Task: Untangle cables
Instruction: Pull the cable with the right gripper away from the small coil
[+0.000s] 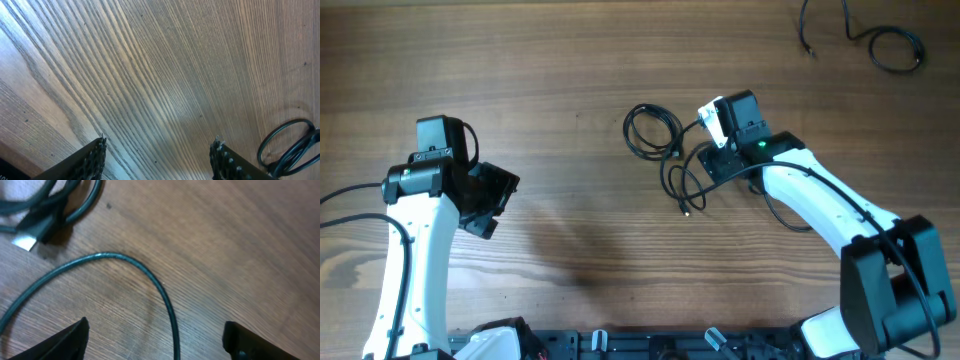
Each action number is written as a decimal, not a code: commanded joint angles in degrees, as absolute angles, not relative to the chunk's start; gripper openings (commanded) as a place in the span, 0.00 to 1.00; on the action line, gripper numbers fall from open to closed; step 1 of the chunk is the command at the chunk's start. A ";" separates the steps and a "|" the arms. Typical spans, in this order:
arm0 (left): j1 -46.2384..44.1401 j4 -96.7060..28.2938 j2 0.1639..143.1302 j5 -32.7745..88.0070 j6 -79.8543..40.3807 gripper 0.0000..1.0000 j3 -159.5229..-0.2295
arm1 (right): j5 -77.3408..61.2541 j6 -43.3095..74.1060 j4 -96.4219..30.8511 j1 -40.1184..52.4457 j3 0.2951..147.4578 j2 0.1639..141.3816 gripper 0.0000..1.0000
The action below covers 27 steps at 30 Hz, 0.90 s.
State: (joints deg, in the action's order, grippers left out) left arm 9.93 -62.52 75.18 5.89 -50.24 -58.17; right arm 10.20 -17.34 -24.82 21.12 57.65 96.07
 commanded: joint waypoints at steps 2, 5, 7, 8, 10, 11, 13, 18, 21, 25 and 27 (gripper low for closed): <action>10.35 -62.57 75.44 6.17 -49.91 0.69 -58.00 | 6.35 -22.41 -24.23 18.00 56.49 98.50 0.79; 10.35 -62.35 75.44 6.17 -49.91 0.69 -58.00 | 0.21 -22.52 -24.21 14.72 56.49 99.68 0.75; 10.35 -62.35 75.44 6.17 -49.91 0.69 -58.00 | -3.88 -22.50 -24.25 13.06 56.49 100.79 0.75; 10.35 -62.35 75.44 6.17 -49.91 0.69 -58.00 | -5.61 -22.48 -24.25 12.49 56.49 101.41 0.75; 10.35 -62.15 75.44 6.17 -49.91 0.69 -58.00 | -7.38 -22.50 -24.27 12.34 56.49 101.95 0.70; 10.35 -62.04 75.44 6.17 -49.91 0.69 -58.00 | -7.35 -22.44 -23.94 12.34 56.49 101.95 0.66; 10.35 -61.89 75.44 6.17 -49.91 0.69 -58.00 | -7.18 -22.00 -22.76 12.32 56.49 101.95 0.42; 10.35 -61.89 75.44 6.17 -49.91 0.70 -58.00 | 4.91 -12.29 -20.08 12.32 57.39 101.67 0.04; 10.35 -61.69 75.44 6.17 -49.91 0.70 -58.00 | 8.34 -9.91 -20.21 12.29 58.43 99.68 0.04; 10.35 -61.69 75.46 6.17 -49.91 0.70 -58.00 | 6.11 -10.68 -22.15 12.29 58.43 97.86 0.10; 10.35 -61.69 75.44 6.17 -49.93 0.70 -58.00 | -5.85 -19.25 -24.60 12.32 57.93 98.15 0.28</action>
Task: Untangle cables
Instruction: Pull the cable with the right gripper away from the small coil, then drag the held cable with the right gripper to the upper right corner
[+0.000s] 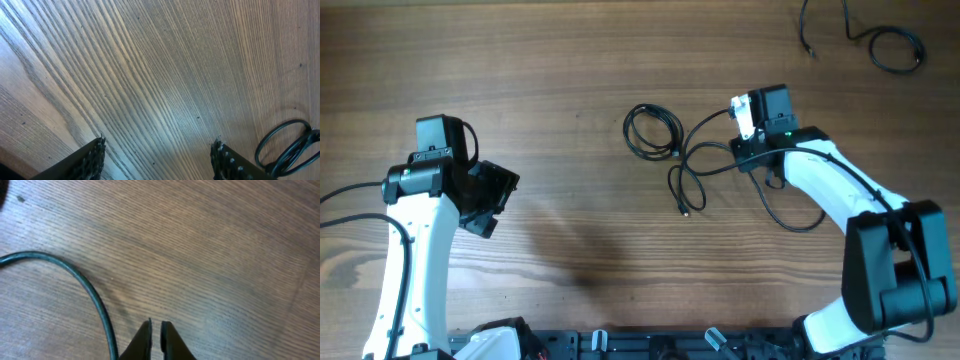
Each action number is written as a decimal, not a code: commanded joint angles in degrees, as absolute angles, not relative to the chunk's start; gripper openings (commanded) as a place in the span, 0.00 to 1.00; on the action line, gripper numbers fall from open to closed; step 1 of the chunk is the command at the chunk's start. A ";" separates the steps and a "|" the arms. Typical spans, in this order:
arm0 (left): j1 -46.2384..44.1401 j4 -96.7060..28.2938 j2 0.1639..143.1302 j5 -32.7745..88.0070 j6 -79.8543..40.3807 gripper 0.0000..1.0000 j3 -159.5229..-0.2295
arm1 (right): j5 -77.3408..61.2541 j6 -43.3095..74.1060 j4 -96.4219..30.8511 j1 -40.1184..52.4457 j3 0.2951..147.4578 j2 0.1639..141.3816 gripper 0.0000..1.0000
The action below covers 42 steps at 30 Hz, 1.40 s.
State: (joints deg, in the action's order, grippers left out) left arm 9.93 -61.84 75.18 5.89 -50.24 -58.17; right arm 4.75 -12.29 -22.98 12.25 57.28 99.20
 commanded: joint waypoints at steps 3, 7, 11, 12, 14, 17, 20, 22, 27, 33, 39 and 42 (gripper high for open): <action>10.35 -61.71 75.46 6.17 -49.91 0.70 -58.00 | -11.00 -22.70 -24.49 12.29 56.05 98.15 0.55; 10.35 -61.69 75.44 6.17 -49.91 0.70 -58.00 | -7.75 -22.52 -22.74 12.29 53.17 98.30 0.55; 10.35 -61.71 75.46 6.17 -49.91 0.70 -58.00 | -5.85 -22.26 -21.41 12.29 52.10 99.24 0.41; 10.35 -61.69 75.44 6.17 -49.91 0.70 -58.00 | -5.82 -22.06 -21.21 12.29 52.10 99.24 0.26; 10.35 -61.65 75.46 6.17 -49.91 0.70 -58.00 | -5.80 -19.99 -19.42 12.29 52.12 99.24 0.11; 10.35 -61.71 75.44 6.17 -49.91 0.70 -58.00 | -3.60 -13.41 -17.52 12.29 53.71 98.89 0.04; 10.35 -61.71 75.46 6.17 -49.91 0.70 -58.00 | 3.62 -5.56 -18.50 12.29 57.49 96.31 0.04; 10.35 -61.71 75.44 6.17 -49.91 0.70 -58.00 | 6.66 -3.38 -19.88 12.29 59.64 91.81 0.04; 10.35 -61.69 75.44 6.17 -49.93 0.70 -58.00 | 6.42 -3.66 -21.47 12.29 60.97 77.23 0.04; 10.35 -61.69 75.46 6.17 -49.91 0.70 -58.00 | 6.70 -2.20 -16.64 12.16 60.97 63.18 0.04; 10.35 -61.71 75.44 6.17 -49.91 0.69 -58.00 | 13.50 22.09 -10.31 2.87 60.97 65.49 0.04; 10.33 -61.71 75.46 6.17 -49.91 0.69 -58.00 | 13.50 32.16 -9.93 -5.41 60.97 69.95 0.04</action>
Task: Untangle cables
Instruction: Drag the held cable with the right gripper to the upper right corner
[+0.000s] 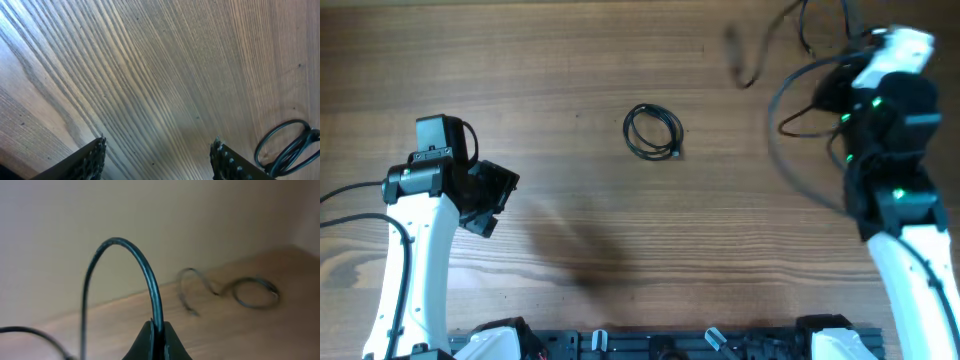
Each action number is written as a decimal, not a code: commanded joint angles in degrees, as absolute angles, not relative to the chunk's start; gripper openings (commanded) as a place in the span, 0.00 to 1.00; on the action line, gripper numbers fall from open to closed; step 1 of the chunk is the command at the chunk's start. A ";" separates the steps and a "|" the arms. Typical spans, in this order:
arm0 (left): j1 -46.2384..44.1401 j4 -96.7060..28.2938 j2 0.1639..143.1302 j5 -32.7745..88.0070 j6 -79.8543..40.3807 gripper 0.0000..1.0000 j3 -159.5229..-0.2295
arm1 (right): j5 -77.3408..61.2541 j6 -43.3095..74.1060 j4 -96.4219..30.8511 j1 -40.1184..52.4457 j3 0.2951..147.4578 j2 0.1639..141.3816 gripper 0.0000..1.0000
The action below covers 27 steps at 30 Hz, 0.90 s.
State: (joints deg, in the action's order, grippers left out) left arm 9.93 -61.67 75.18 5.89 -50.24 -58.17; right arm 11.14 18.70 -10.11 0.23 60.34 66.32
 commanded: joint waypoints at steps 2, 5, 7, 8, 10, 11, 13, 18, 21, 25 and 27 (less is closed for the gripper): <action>10.35 -61.71 75.46 6.17 -49.91 0.69 -58.00 | 13.50 41.10 -10.50 -12.16 60.97 74.32 0.04; 10.35 -61.69 75.46 6.15 -49.93 0.69 -58.00 | 13.47 58.04 -13.93 -19.99 60.97 79.29 0.04; 10.35 -61.67 75.46 6.17 -49.93 0.69 -58.00 | 12.86 70.72 -16.86 -23.46 60.97 80.95 0.04; 10.35 -61.60 75.46 6.15 -49.91 0.69 -58.00 | 12.32 76.88 -18.33 -25.10 60.97 81.38 0.04; 10.35 -61.25 75.44 6.17 -49.93 0.69 -58.00 | 12.25 81.17 -18.46 -27.64 60.97 81.54 0.05; 10.35 -61.23 75.46 6.17 -49.93 0.69 -58.00 | 12.75 81.12 -18.02 -28.10 60.97 81.54 0.05; 10.35 -61.23 75.46 6.17 -49.91 0.68 -58.00 | 16.23 81.14 -18.06 -28.64 60.97 81.54 0.05; 10.33 -61.23 75.46 6.17 -49.93 0.68 -58.00 | 19.81 81.08 -18.63 -28.80 60.95 83.07 0.07; 10.33 -61.28 75.46 6.17 -49.91 0.68 -57.95 | 20.95 79.79 -19.77 -28.80 60.90 86.70 0.08; 10.33 -61.19 75.46 6.17 -49.93 0.67 -57.95 | 18.81 56.73 -17.15 -28.80 60.90 92.73 0.61; 10.33 -61.06 75.46 6.20 -49.93 0.67 -57.95 | 18.81 47.92 -17.47 -28.80 60.90 94.21 0.95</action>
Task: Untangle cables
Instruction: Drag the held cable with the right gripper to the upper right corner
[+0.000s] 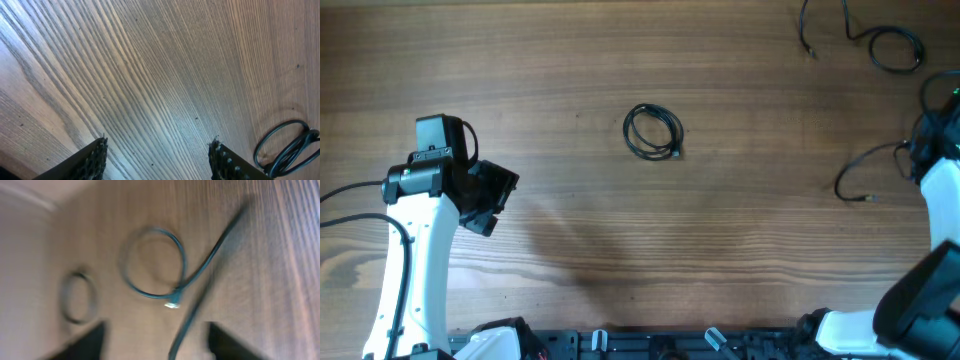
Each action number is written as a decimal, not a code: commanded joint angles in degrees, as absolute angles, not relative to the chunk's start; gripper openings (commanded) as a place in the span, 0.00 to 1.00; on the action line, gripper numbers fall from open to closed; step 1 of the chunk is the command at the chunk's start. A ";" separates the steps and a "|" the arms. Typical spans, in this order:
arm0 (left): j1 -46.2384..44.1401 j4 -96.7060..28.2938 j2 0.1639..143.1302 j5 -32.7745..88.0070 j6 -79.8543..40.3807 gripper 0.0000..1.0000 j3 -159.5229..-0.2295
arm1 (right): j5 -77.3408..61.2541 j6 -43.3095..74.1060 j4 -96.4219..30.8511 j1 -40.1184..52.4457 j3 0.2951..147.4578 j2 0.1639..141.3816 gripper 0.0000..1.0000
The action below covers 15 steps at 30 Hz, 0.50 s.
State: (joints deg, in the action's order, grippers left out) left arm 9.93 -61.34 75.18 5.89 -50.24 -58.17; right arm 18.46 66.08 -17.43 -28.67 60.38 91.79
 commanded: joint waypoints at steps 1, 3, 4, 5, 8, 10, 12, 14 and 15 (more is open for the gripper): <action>10.33 -61.04 75.46 6.20 -49.95 0.67 -57.95 | 18.59 41.89 -18.15 -28.80 60.90 94.24 1.00; 10.33 -61.01 75.46 6.20 -49.95 0.68 -57.95 | 16.71 34.06 -18.74 -28.80 60.90 93.62 1.00; 10.33 -60.99 75.46 6.20 -49.95 0.68 -57.95 | 13.96 31.05 -19.97 -28.80 60.90 92.99 1.00; 10.33 -61.01 75.46 6.20 -49.95 0.68 -57.95 | 11.27 31.00 -21.15 -28.80 60.90 92.64 1.00; 10.33 -61.01 75.46 6.20 -49.95 0.68 -57.95 | 1.21 29.36 -24.58 -28.80 60.90 92.40 1.00; 10.33 -60.97 75.46 6.20 -49.95 0.68 -57.95 | -8.05 29.34 -28.18 -28.80 60.90 92.40 1.00; 10.33 -60.86 75.46 6.20 -49.95 0.68 -57.95 | -12.64 29.39 -29.65 -28.73 60.53 92.40 1.00; 10.33 -60.86 75.46 6.20 -49.93 0.68 -57.95 | -15.22 29.36 -30.30 -28.69 59.59 92.42 1.00; 10.33 -60.86 75.46 6.20 -49.93 0.68 -57.95 | -15.57 29.34 -30.68 -28.56 59.00 92.42 1.00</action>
State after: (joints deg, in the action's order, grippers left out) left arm 9.93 -61.01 75.18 5.89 -50.24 -58.17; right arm -7.68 30.89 -29.93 -28.67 60.36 93.76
